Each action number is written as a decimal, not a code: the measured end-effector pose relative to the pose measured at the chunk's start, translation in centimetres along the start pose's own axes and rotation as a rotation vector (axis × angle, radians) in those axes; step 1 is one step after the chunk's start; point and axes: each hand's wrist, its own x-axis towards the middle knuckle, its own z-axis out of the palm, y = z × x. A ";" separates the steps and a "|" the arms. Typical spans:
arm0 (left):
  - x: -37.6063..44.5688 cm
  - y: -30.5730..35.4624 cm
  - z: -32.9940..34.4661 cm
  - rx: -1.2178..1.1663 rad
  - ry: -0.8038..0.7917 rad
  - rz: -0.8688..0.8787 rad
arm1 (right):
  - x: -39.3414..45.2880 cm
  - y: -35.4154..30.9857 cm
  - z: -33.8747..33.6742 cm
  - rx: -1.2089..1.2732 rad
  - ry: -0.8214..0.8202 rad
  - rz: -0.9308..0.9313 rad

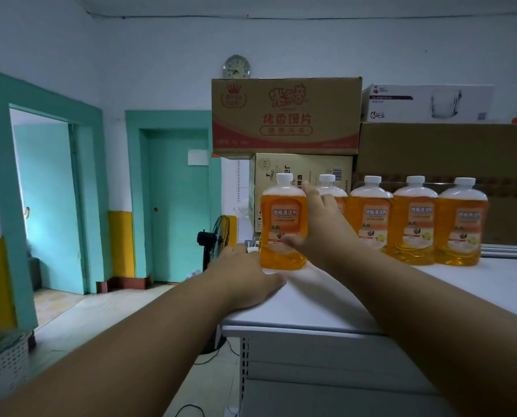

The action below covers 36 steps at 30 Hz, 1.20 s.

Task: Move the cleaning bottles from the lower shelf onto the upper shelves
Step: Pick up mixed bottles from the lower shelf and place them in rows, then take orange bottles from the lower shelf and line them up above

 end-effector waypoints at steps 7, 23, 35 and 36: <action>-3.8 1.8 -1.3 -0.039 0.260 0.079 | -4.3 0.3 -4.5 -0.017 0.109 -0.153; -19.8 22.9 10.5 -0.375 0.442 0.313 | -27.2 10.8 -19.9 0.021 0.106 -0.290; -14.0 32.5 25.2 -0.440 -0.036 0.410 | -34.0 22.4 -18.7 -0.178 0.024 0.115; -12.8 33.1 26.1 -0.434 -0.053 0.412 | -34.0 23.2 -18.6 -0.205 0.020 0.135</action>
